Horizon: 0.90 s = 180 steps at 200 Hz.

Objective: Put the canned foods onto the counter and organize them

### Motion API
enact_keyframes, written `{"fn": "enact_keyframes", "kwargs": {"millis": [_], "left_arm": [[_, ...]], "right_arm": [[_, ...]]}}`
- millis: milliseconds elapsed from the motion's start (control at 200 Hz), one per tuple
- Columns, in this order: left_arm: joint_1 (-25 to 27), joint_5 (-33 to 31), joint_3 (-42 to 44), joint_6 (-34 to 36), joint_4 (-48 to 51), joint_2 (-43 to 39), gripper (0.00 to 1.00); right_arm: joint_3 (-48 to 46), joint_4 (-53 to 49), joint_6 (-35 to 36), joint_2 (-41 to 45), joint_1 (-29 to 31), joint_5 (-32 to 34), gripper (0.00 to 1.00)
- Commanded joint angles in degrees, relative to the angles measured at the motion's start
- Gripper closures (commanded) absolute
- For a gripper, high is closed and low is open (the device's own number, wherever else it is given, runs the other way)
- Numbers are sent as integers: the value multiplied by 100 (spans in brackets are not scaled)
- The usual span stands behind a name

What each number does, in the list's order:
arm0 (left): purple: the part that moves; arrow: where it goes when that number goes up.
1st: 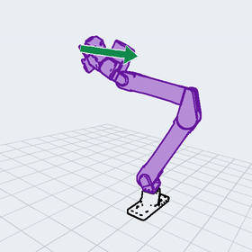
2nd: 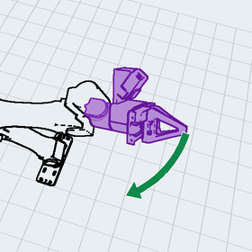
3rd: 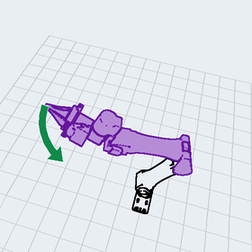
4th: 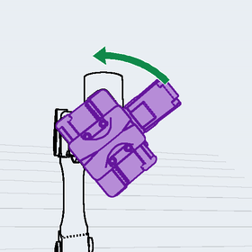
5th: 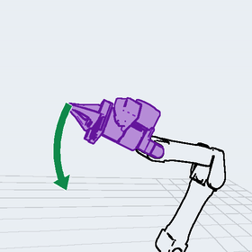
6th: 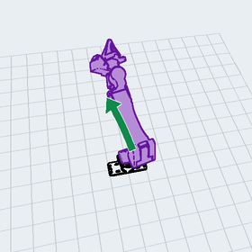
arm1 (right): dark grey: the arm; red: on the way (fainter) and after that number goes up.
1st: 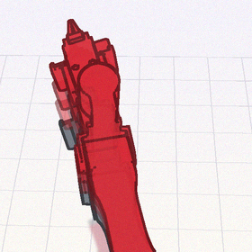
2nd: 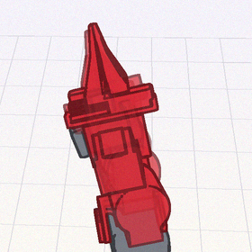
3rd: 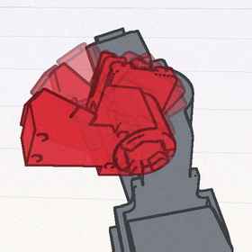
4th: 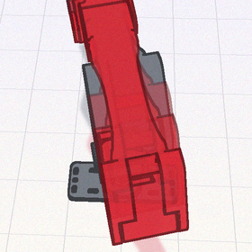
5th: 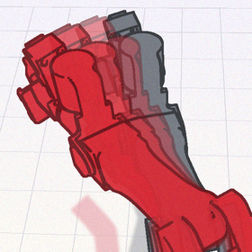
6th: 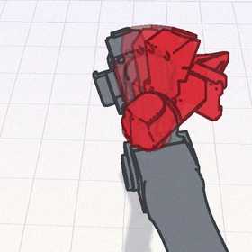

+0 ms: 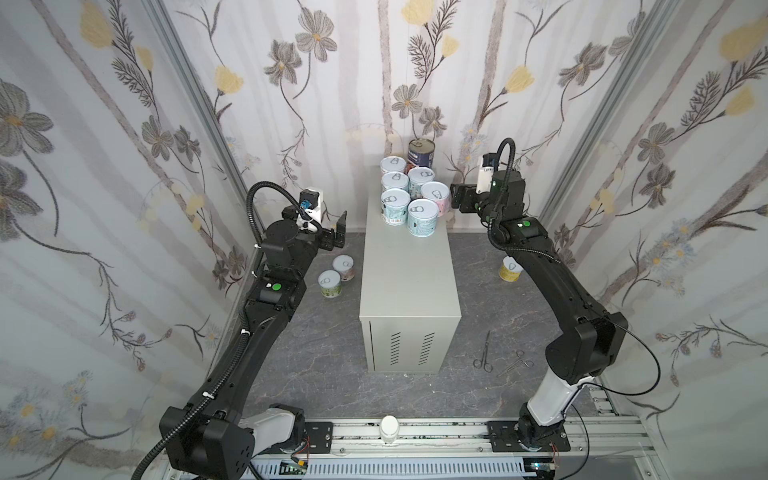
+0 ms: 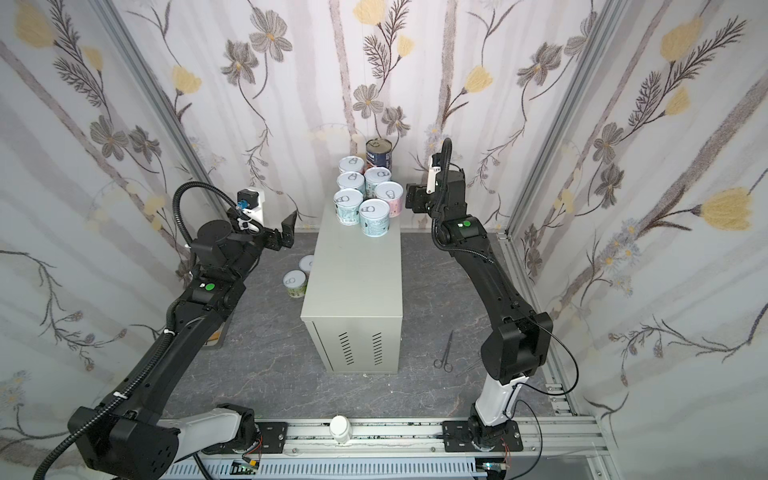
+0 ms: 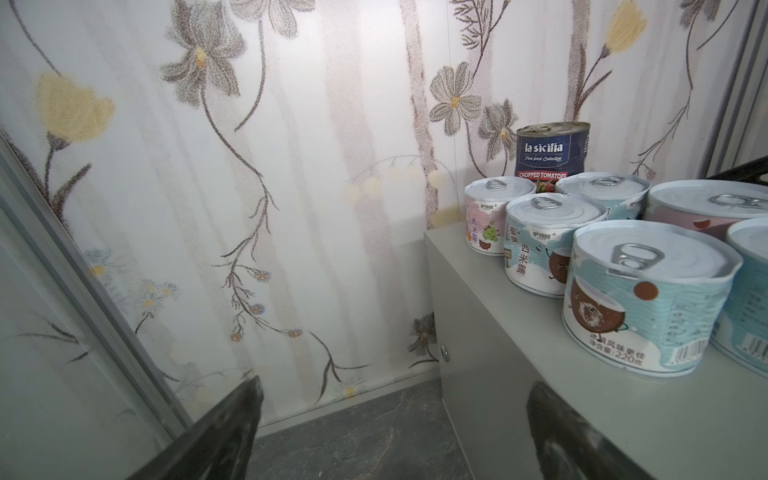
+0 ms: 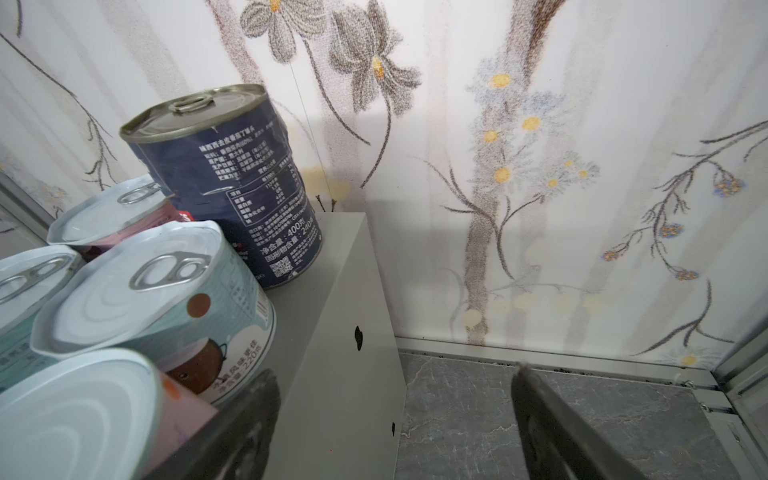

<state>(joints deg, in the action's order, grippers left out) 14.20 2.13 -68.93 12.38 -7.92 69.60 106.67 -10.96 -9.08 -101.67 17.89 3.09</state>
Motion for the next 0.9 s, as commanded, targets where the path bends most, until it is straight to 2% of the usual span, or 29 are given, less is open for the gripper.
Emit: {"fn": "enact_keyframes", "kwargs": {"millis": [0,894], "left_arm": [[-5,-55,2,142,-254,-21,0],[-5,242,-108,107,-236,171,0]], "right_arm": [[145,148,65,-93,-7,-198,12],[317,-246,526,-161,60,-709,7]]}}
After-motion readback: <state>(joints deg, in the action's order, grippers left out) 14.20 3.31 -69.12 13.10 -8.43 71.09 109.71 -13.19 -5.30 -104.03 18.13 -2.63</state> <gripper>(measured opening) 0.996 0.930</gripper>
